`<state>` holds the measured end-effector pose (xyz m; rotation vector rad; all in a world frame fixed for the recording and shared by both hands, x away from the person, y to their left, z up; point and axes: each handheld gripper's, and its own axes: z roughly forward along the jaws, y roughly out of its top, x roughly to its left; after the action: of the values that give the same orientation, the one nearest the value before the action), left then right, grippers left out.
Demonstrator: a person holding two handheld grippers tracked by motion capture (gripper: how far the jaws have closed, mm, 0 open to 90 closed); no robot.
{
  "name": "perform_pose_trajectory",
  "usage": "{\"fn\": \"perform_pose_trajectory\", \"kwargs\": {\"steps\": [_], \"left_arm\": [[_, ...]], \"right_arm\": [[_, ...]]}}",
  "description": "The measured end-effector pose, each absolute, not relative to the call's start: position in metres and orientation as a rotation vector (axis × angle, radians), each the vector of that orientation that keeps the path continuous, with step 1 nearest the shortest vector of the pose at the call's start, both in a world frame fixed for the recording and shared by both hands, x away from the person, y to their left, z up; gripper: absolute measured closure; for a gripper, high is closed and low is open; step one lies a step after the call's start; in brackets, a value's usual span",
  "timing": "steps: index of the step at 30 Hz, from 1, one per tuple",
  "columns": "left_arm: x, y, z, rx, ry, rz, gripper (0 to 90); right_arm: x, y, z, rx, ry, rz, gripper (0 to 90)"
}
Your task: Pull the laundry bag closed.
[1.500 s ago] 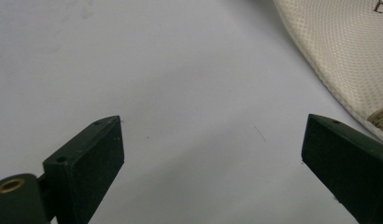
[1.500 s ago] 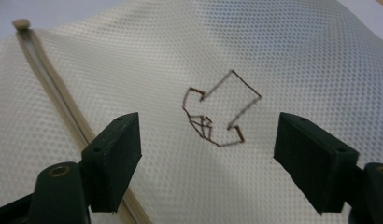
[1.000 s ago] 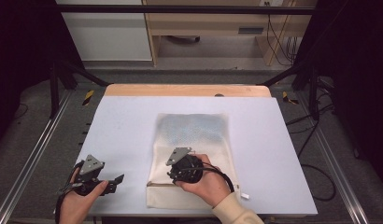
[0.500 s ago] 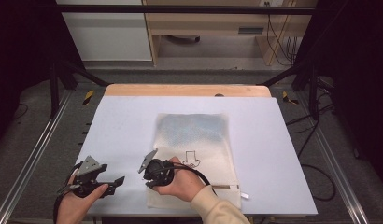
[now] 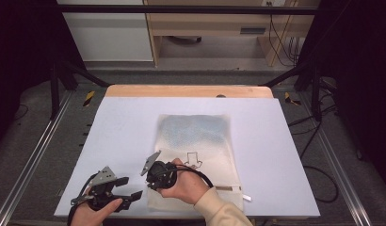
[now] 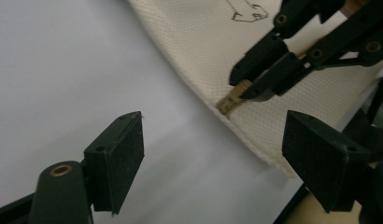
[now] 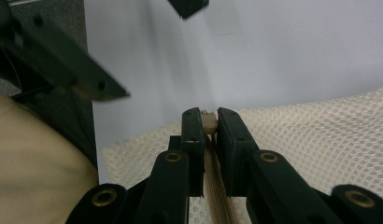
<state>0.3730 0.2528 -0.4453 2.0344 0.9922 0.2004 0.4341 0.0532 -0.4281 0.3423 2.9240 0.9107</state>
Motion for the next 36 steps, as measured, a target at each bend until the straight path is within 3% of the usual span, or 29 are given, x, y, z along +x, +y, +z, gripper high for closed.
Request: {"fn": "perform_pose_trajectory", "kwargs": {"steps": [13,19,36], "left_arm": [[0.380,0.235,-0.454,2.000,0.965,0.070,28.8],[0.384,0.229,-0.459,2.016,0.975,0.069,32.4],[0.406,0.221,-0.472,1.955,0.919,-0.116,52.4]], "right_arm": [[0.432,0.048,-0.413,0.331,2.874,0.982,81.9],[0.431,0.046,-0.409,0.338,2.863,1.008,82.0],[0.432,0.043,-0.404,0.331,2.856,1.041,82.0]]}}
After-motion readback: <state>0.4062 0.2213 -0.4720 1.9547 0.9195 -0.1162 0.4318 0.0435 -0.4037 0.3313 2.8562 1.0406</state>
